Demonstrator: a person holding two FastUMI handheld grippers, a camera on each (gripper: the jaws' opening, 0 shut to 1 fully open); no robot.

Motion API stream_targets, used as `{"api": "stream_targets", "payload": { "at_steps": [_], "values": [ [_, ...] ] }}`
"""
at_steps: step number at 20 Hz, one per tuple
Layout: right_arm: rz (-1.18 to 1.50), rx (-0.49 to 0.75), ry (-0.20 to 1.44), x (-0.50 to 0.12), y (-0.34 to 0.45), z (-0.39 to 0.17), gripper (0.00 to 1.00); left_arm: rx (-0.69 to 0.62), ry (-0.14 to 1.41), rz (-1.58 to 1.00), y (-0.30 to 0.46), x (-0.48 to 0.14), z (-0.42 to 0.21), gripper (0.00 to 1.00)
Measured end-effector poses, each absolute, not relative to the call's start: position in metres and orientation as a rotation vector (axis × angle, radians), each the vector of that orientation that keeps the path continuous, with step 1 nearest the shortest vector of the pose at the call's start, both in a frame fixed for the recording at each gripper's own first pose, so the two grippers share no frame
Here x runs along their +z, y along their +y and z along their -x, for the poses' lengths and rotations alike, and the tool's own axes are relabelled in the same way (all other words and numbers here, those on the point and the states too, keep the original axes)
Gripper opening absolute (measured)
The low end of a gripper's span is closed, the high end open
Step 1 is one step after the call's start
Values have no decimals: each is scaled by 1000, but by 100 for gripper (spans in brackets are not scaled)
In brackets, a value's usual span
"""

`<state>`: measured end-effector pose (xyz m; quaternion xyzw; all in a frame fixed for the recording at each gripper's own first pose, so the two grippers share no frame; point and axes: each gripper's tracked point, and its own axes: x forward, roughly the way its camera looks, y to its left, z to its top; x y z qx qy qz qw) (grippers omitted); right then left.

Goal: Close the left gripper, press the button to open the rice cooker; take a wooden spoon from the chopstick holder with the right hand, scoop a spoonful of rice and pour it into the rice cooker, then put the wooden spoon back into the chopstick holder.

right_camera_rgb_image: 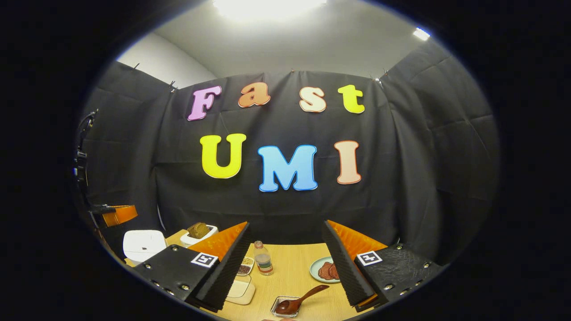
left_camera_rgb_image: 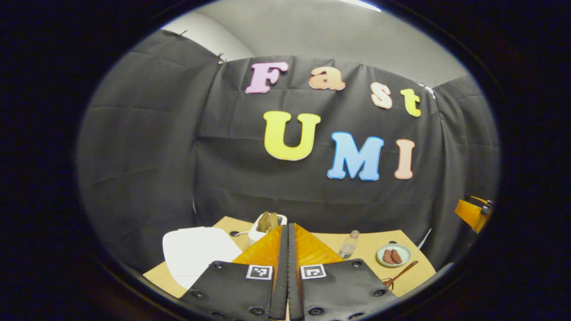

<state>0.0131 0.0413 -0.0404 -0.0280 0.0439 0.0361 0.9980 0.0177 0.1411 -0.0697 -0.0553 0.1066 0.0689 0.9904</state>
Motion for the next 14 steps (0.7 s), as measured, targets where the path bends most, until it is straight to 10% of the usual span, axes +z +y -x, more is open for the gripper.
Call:
{"api": "stream_targets", "payload": {
  "at_steps": [14],
  "values": [
    [81, 87, 144, -62, 57, -28, 97, 363, 562, 314, 309, -237, -18, 9]
  ]
}}
